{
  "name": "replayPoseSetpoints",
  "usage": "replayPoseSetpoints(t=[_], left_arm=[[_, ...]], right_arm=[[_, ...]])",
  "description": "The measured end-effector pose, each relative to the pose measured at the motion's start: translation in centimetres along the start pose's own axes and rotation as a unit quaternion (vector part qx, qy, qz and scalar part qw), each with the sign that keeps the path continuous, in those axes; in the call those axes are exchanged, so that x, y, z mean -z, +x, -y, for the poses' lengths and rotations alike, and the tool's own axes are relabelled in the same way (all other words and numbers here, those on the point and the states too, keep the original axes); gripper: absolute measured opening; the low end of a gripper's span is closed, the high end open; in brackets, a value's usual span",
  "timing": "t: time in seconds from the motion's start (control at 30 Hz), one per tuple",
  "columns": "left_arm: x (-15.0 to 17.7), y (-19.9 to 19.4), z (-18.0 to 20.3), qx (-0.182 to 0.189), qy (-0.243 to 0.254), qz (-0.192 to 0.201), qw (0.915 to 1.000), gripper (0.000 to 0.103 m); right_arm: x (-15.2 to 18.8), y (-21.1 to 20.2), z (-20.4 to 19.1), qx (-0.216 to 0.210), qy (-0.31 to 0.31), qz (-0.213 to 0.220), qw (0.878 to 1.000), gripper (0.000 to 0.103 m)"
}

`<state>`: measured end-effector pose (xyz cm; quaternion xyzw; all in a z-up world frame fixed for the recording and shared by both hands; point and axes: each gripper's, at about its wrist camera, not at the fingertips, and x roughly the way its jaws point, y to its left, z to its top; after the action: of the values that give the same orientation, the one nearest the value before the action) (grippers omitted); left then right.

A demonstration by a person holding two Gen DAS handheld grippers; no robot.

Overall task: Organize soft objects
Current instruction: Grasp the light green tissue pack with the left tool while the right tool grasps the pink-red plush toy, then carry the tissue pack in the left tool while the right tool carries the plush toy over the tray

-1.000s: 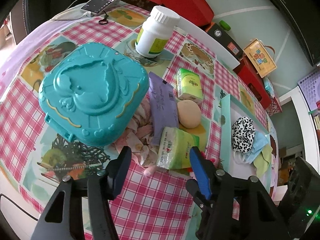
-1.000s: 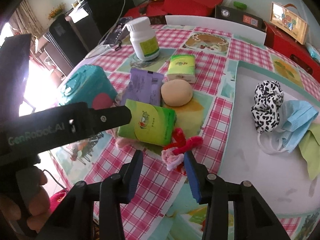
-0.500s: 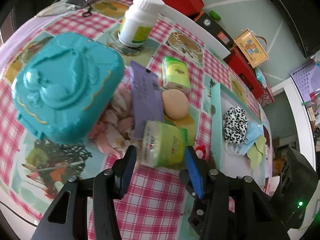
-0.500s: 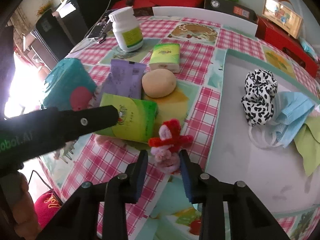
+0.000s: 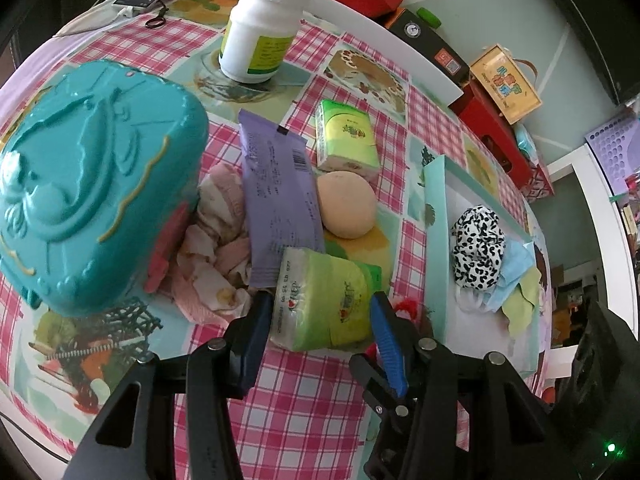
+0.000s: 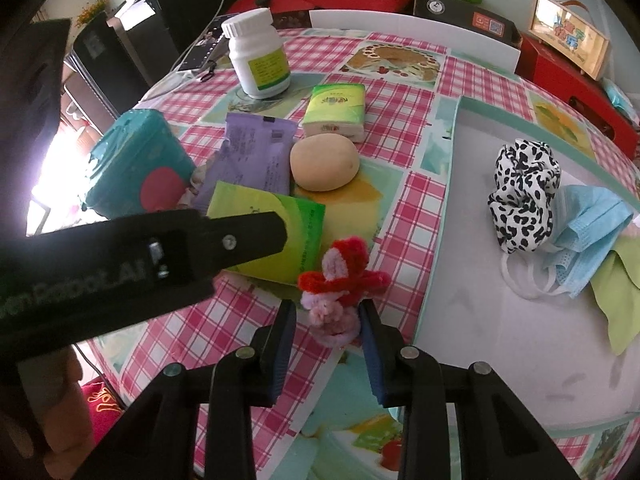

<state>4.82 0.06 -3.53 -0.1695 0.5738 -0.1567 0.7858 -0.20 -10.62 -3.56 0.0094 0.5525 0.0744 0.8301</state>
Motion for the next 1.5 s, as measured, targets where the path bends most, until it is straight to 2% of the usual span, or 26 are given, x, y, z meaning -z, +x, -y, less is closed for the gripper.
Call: replayPoseSetpoints(t=[0.07, 0.4, 0.53, 0.67, 0.97, 1.17, 1.5], left_arm=[[0.0, 0.0, 0.0, 0.001, 0.001, 0.0, 1.0, 0.04], [0.1, -1.0, 0.6, 0.018, 0.02, 0.021, 0.9994, 0.028], [0.1, -1.2, 0.8, 0.02, 0.024, 0.025, 0.9992, 0.026], [0.0, -1.4, 0.7, 0.023, 0.023, 0.027, 0.9991, 0.025], [-0.1, -1.7, 0.4, 0.024, 0.017, 0.033, 0.999, 0.025], [-0.2, -2.3, 0.5, 0.032, 0.021, 0.047, 0.9982, 0.024], [-0.5, -4.6, 1.4, 0.057, 0.035, 0.101, 0.9926, 0.023]], right_arm=[[-0.1, 0.1, 0.0, -0.001, -0.001, -0.001, 1.0, 0.036], [0.0, 0.2, 0.0, -0.006, -0.001, -0.004, 1.0, 0.033], [0.1, 0.2, 0.3, -0.009, 0.007, -0.005, 1.0, 0.024], [0.2, 0.1, 0.6, -0.016, 0.017, -0.002, 1.0, 0.02], [0.2, -0.6, 1.5, -0.014, 0.036, 0.013, 0.999, 0.019], [0.1, -1.6, 1.8, -0.01, 0.043, 0.033, 0.998, 0.019], [-0.4, -5.5, 2.5, -0.004, 0.064, 0.115, 0.991, 0.019]])
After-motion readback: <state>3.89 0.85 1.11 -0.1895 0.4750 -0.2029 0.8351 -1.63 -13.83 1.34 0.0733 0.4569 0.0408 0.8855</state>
